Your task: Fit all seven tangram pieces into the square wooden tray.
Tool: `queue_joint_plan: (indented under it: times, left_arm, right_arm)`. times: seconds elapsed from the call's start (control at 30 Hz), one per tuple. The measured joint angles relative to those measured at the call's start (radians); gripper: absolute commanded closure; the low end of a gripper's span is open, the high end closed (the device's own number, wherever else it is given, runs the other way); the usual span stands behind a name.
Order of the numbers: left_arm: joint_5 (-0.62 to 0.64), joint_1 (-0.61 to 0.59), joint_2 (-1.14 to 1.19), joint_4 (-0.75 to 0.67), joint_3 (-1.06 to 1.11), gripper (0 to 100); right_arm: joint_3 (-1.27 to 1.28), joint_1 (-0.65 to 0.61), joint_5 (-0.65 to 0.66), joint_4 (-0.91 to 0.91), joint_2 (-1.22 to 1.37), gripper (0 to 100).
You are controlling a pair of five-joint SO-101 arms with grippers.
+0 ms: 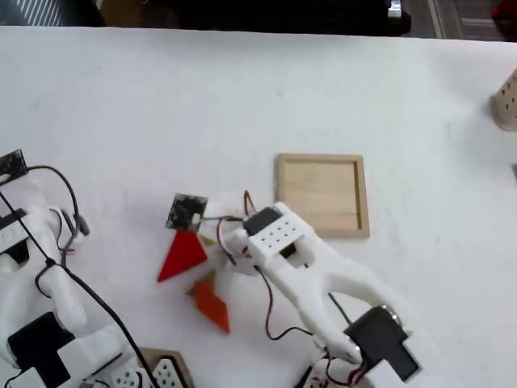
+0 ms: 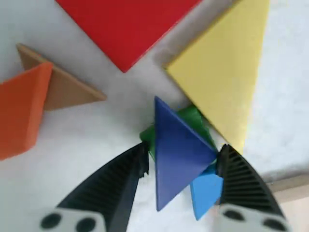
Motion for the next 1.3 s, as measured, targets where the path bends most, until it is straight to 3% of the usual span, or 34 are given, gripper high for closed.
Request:
queue_joint_plan:
  times: [0.3,0.53,0.97,1.3]
  left_arm:
    - [0.000,0.000,0.000,0.000,0.000,79]
    - [0.000,0.000,0.000,0.000,0.000,79]
    - [0.000,0.000,0.000,0.000,0.000,79]
    - [0.000,0.000,0.000,0.000,0.000,79]
  right_arm:
    - [-0.071,0.002,-0.003,0.037,0.103,77.6]
    - [-0.078,0.009,-0.005,0.038,0.103,95.0]
    - [-0.078,0.008,-0.005,0.089,0.040,94.3]
    - [-0.078,0.064,-0.112,0.104,-0.052,94.3]
